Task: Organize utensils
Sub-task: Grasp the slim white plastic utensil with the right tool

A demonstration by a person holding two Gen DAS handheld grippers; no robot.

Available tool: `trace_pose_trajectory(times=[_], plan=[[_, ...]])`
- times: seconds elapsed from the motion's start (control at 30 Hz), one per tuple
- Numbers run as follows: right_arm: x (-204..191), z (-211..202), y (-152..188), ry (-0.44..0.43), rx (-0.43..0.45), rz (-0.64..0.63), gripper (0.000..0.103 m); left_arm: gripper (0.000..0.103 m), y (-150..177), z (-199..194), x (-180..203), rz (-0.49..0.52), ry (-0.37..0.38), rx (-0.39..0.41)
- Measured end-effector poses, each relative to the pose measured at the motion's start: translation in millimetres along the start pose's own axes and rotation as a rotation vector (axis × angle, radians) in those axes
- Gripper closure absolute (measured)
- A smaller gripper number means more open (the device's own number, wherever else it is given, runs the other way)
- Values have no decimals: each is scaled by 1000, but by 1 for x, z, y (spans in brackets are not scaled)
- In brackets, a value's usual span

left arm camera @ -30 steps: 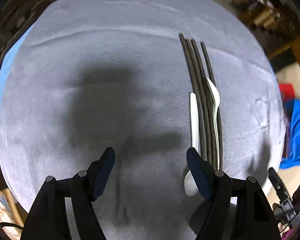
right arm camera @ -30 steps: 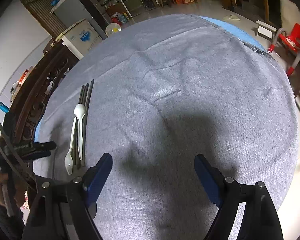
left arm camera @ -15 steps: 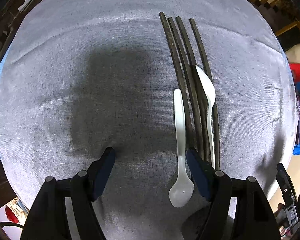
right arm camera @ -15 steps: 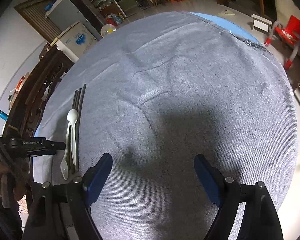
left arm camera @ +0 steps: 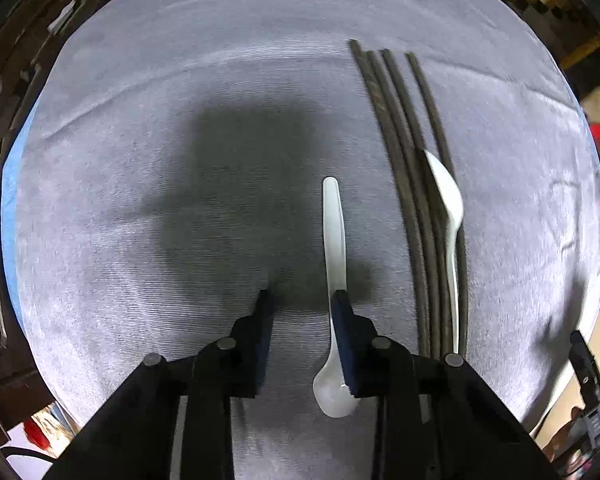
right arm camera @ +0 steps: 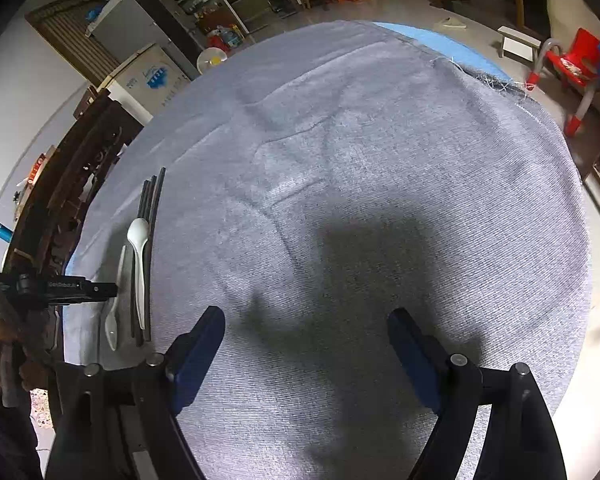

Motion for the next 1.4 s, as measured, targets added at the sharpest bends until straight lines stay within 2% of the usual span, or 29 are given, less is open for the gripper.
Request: trace_pose_trajectory(times=[0.03, 0.13, 0.2, 0.3, 0.33, 0.4, 0.57, 0.63, 0.77, 0.87, 0.9, 0.93, 1.0, 1.07, 1.13, 1.17, 1.4], plan=[[-1, 0, -1, 0, 0, -5, 17, 73, -1, 0, -2, -10, 3, -5], [-10, 1, -11, -8, -16, -42, 17, 73, -1, -1, 3, -16, 92, -11], [-26, 5, -27, -54, -44, -82, 17, 73, -3, -1, 5, -15, 81, 6], [-56, 22, -58, -156, -127, -132, 17, 75, -3, 4, 9, -17, 56, 28], [-65, 29, -66, -180, -158, -145, 17, 86, -3, 5, 8, -17, 41, 32], [-88, 49, -79, -231, -250, -170, 17, 93, -1, 7, 7, -22, 25, 44], [-146, 89, -83, -285, -410, -252, 22, 95, 1, 13, 0, -38, 79, 49], [-167, 103, -79, -304, -463, -274, 33, 95, 1, 13, -8, -46, 93, 51], [-191, 128, -72, -263, -530, -325, 39, 95, 6, 13, -22, -44, 102, 56], [-199, 141, -64, -225, -565, -363, 51, 95, 6, 11, -24, -39, 102, 60], [-201, 143, -63, -220, -569, -371, 57, 95, 0, 11, -21, -38, 101, 62], [-203, 146, -61, -208, -573, -384, 60, 95, 10, 4, -18, -37, 99, 64], [-204, 152, -58, -169, -573, -406, 61, 95, 11, 2, -15, -35, 94, 66], [-208, 157, -61, -151, -564, -409, 66, 95, 13, 1, -14, -34, 92, 68], [-203, 158, -61, -124, -564, -412, 91, 95, 14, -2, -12, -31, 91, 69], [-198, 158, -61, -113, -565, -410, 94, 95, 14, -2, -12, -29, 90, 69], [-156, 143, -71, -121, -519, -317, 94, 95, 13, -9, -12, -13, 107, 42]])
Point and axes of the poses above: each gripper's, at about its wrist camera, not at the fingertips, and z roughly the way its jaws point, x to its right, y to its underside, the point moved 8 cm from there along z, roughly the way its jaws point, and after that the axes turned 4 degrees about -y, right-handed, at the moved point
